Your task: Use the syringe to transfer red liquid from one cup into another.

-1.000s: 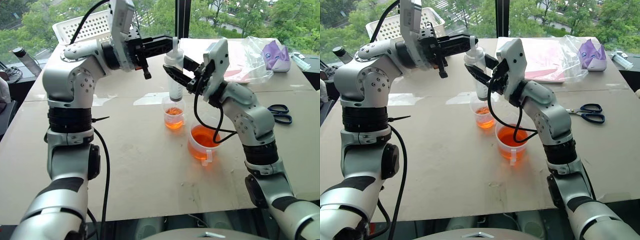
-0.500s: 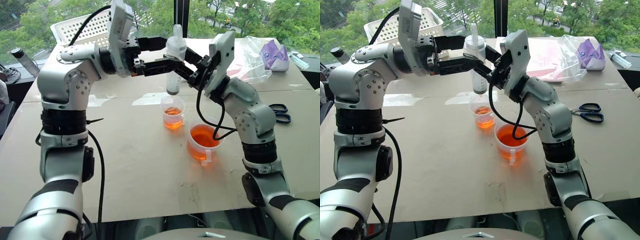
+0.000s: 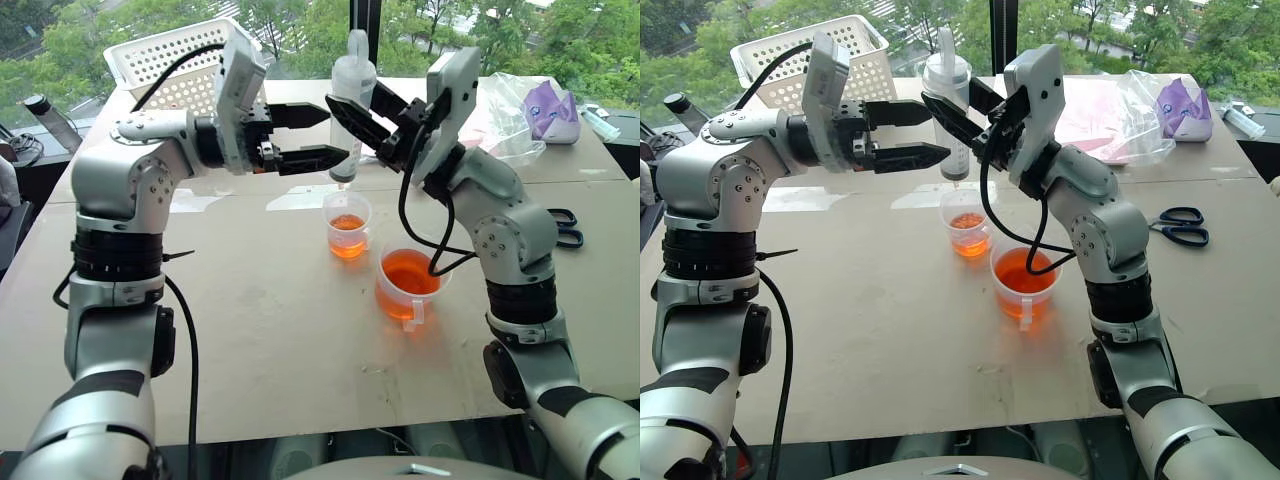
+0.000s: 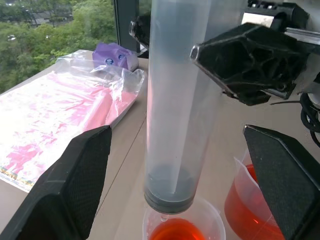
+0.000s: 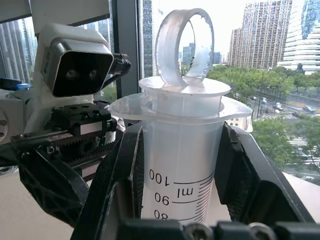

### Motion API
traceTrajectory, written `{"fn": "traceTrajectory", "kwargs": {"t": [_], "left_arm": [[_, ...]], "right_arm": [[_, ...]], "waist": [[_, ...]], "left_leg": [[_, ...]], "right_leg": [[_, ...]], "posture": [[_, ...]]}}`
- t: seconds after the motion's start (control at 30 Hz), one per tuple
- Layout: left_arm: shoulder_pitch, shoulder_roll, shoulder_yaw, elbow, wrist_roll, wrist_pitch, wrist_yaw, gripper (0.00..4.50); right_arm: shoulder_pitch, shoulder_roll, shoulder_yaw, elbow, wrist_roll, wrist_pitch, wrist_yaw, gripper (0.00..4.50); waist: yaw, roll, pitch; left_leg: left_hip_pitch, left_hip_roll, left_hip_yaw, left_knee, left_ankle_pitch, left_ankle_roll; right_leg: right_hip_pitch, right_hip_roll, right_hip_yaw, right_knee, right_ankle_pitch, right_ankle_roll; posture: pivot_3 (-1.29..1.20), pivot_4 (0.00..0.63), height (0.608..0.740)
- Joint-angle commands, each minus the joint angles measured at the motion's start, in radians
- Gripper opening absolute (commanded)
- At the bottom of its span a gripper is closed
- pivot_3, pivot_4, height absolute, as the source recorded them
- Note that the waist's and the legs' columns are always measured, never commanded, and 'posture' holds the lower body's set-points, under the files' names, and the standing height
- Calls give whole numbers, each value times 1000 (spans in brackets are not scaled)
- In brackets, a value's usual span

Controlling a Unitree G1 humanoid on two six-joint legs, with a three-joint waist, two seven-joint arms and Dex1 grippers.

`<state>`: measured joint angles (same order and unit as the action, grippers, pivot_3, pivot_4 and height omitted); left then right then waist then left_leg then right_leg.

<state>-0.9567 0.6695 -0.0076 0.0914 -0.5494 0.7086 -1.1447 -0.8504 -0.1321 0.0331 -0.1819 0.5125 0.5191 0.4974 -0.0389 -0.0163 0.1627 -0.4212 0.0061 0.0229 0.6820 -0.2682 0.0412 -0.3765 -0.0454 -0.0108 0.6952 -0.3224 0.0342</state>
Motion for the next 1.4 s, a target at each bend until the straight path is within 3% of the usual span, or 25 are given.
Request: {"fn": "traceTrajectory", "kwargs": {"t": [0.03, 0.13, 0.17, 0.27, 0.37, 0.47, 0.5, 0.57, 0.6, 0.67, 0.83, 1.0, 1.1, 1.23, 1.4], "left_arm": [[-13, -30, 5, -29, -2, -21, 18, 4266], [-12, -50, 1, -24, 4, -26, 27, 4266], [-14, -55, 3, -20, 7, -28, 32, 4029], [-22, -69, 13, -10, 4, -28, 44, 3036], [-23, -72, 12, -12, 6, -27, 47, 1601], [-23, -76, 13, -10, 11, -26, 59, 1546], [-24, -78, 15, -9, 14, -26, 65, 1546], [-25, -83, 18, -5, 20, -27, 82, 1537], [-27, -84, 21, -2, 20, -28, 90, 1534], [-42, -78, 48, 8, 11, -14, 120, 1534], [-54, -32, 102, -19, -17, 38, 162, 1534], [-35, 58, 198, -115, -91, 234, 256, 1534], [68, 146, 236, -206, -116, 381, 305, 1534], [244, 240, 260, -336, -139, 575, 380, 1534], [384, 216, 282, -415, -139, 732, 499, 1534]], "right_arm": [[-22, 1, -10, -65, 27, 9, -5, 1491], [-18, 3, -5, -77, 30, 20, -11, 1491], [-16, 3, -5, -81, 30, 24, -12, 1491], [-9, -1, -2, -85, 33, 37, -10, 1491], [-6, -6, -1, -84, 30, 44, -7, 1491], [-6, -12, -1, -79, 23, 44, -9, 1491], [-6, -13, -2, -78, 24, 46, -9, 2479], [-5, -14, -5, -79, 24, 43, -10, 3215], [-4, -14, -7, -80, 24, 41, -12, 3911], [7, -39, -29, -102, 63, 70, 12, 4425], [27, -142, -100, -127, 149, 126, 67, 4425], [95, -342, -198, -129, 199, 190, 140, 4425], [207, -502, -256, -161, 250, 240, 247, 4425], [316, -617, -302, -164, 249, 235, 300, 4425], [400, -685, -324, -158, 245, 231, 332, 4425]], "waist": [[0, 0, 0], [-1, 0, 0], [-2, 0, 0], [-2, 0, 0], [-1, 0, 0], [-1, 0, 0], [-1, 0, 0], [-1, 0, 0], [-1, 0, 0], [-1, 0, 0], [0, 0, 0], [2, 0, 0], [4, 0, 0], [-1, 0, 0], [9, -1, 0]], "left_leg": [[0, 0, 0, 0, 0, 0], [0, 0, 0, 0, 0, 0], [0, 0, 0, 0, 0, 0], [0, 0, 0, 0, 0, 0], [0, 0, 0, 0, 0, 0], [0, 0, 0, 0, 0, 0], [0, 0, 0, 0, 0, 0], [0, 0, 0, 0, 0, 0], [0, 0, 0, 0, 0, 0], [0, 0, 0, 0, 0, 0], [0, 0, 0, 0, 0, 0], [0, 0, 0, -1, 0, 0], [-1, 0, 0, -2, 0, 0], [0, 0, 0, -6, 0, 0], [4, 0, 0, -5, 0, 0]], "right_leg": [[0, 0, 0, 0, 0, 0], [0, 0, 0, 0, 0, 0], [0, 0, 0, 0, 0, 0], [0, 0, 0, 0, 0, 0], [0, 0, 0, 0, 0, 0], [0, 0, 0, 0, 0, 0], [0, 0, 0, 0, 0, 0], [0, 0, 0, 0, 0, 0], [0, 0, 0, 0, 0, 0], [0, 0, 0, 0, 0, 0], [0, 0, 0, 0, 0, 0], [0, -1, 0, 0, 0, 0], [0, -1, 0, -1, 0, 0], [0, -1, 1, -2, 0, 0], [2, -1, 2, -3, 0, 0]], "posture": [[0, 150, 740], [0, 150, 740], [0, 150, 740], [0, 150, 740], [0, 150, 740], [0, 150, 740], [0, 150, 740], [0, 150, 740], [0, 150, 740], [0, 150, 740], [0, 150, 740], [0, 150, 740], [0, 150, 740], [0, 150, 740], [0, 150, 740]]}}
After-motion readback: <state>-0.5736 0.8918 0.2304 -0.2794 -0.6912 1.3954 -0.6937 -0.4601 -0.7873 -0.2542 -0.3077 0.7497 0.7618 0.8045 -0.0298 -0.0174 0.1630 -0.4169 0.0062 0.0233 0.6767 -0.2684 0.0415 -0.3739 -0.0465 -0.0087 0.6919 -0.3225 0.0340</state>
